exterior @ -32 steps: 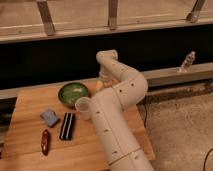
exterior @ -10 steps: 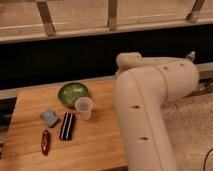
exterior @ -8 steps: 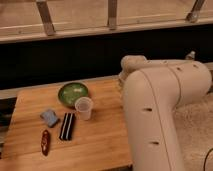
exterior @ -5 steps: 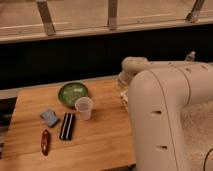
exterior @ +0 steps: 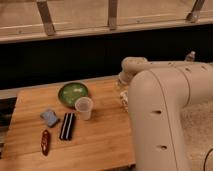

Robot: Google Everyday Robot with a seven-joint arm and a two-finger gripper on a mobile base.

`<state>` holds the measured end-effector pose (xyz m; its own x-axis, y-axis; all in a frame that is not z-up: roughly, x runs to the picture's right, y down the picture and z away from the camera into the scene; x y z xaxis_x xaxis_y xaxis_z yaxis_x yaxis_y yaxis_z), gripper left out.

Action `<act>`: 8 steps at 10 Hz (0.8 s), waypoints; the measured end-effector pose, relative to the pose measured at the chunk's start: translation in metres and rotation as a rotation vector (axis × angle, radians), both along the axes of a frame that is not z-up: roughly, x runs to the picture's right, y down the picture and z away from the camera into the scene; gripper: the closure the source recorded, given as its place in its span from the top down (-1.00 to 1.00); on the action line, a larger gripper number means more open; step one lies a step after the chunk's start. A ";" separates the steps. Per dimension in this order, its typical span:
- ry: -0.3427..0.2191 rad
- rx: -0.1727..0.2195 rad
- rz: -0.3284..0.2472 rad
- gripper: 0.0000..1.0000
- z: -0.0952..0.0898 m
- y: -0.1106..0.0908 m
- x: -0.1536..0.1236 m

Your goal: Stand the bottle upright

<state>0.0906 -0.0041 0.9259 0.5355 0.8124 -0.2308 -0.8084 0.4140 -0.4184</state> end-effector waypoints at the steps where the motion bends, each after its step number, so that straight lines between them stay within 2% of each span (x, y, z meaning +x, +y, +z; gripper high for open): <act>1: -0.058 -0.004 0.002 -1.00 0.003 -0.004 -0.001; 2: -0.118 -0.024 0.009 -1.00 0.004 -0.009 0.000; 4: -0.168 -0.021 0.005 -1.00 0.003 -0.019 -0.004; 5: -0.175 0.012 -0.003 -1.00 -0.004 -0.032 -0.008; 8: -0.179 0.059 -0.033 -1.00 -0.018 -0.052 -0.013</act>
<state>0.0772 -0.0558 0.9078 0.5901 0.8031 -0.0821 -0.7091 0.4670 -0.5283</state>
